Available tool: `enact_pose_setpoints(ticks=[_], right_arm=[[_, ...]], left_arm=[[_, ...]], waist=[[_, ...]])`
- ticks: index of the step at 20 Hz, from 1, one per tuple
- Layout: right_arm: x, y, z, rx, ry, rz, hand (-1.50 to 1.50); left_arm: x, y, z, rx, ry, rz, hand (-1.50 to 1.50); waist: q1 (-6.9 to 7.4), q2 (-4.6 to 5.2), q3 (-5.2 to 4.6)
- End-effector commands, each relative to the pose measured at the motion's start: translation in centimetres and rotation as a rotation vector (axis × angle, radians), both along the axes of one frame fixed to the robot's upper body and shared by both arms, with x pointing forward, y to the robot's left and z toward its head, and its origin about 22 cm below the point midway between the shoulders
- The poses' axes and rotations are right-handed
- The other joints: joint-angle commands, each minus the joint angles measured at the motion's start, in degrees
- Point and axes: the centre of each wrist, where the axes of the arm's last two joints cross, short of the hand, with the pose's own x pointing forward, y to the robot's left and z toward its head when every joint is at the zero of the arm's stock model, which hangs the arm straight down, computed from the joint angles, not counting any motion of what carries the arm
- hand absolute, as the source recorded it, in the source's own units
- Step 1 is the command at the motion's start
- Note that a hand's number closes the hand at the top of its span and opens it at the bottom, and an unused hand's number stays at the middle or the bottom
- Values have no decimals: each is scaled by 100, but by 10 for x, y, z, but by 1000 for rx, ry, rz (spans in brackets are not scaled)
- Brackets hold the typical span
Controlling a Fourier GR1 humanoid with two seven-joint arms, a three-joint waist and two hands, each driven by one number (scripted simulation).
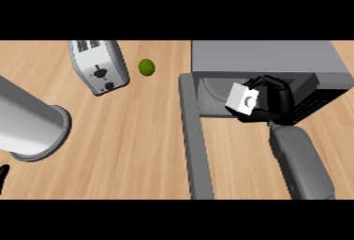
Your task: Pick up the milk, place it into the microwave and close the microwave
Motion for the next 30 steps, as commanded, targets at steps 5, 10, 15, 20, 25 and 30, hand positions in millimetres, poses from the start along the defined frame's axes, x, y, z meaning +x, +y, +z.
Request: enact_pose_setpoints(ticks=[5,10,15,20,25,30], right_arm=[[42,14,38,-145,76,-91,150],[35,13,24,-109,65,-159,150],[26,-6,13,-73,15,-343,150],[16,-22,6,-236,-108,-450,-150],[10,-18,-2,-256,-122,-496,-150],[-2,-18,-19,-251,-62,-468,-150]], left_arm=[[10,-2,-3,-5,-13,-45,-150],[15,-3,-2,13,-12,-78,-150],[20,-2,3,48,-24,-64,-150],[25,-2,5,78,-27,-78,-150],[31,-4,8,109,-24,-88,-150],[32,-8,7,116,-21,-119,-150]], waist=[[598,304,-131],[747,346,-133],[791,396,-123],[921,467,-145],[1002,507,-127],[1198,543,-128]])
